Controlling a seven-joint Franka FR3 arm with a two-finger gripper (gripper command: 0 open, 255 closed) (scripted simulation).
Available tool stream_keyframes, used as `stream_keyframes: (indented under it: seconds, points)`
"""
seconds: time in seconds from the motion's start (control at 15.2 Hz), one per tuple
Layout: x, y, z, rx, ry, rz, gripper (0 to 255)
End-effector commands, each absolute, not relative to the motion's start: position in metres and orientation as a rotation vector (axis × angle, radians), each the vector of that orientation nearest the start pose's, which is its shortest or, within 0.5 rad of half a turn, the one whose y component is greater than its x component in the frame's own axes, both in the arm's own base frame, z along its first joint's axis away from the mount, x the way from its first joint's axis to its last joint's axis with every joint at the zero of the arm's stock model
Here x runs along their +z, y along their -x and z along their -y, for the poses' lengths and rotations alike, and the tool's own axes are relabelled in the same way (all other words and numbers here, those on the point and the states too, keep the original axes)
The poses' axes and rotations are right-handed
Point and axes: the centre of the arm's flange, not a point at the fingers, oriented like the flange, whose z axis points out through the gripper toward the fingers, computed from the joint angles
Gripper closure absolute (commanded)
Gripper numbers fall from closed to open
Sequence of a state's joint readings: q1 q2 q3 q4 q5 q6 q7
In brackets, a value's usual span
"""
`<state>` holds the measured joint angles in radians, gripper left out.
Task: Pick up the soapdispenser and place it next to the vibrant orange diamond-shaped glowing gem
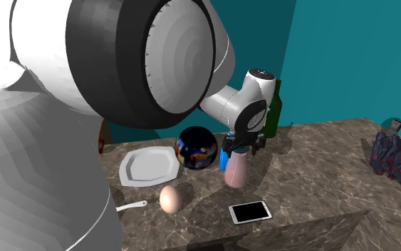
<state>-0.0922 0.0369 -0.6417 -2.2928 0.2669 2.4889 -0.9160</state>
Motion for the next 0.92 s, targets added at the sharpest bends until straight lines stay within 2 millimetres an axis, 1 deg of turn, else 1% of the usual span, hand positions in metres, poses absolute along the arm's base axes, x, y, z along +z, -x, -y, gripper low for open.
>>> stream_keyframes:
  seconds: [0.0, 0.59, 0.86]
  points:
    - [0.353, -0.395, 0.358, -0.361, 3.137, -0.023, 255]
    - [0.353, -0.395, 0.358, -0.361, 3.137, -0.023, 255]
    - [0.375, -0.395, 0.358, -0.361, 3.137, -0.023, 255]
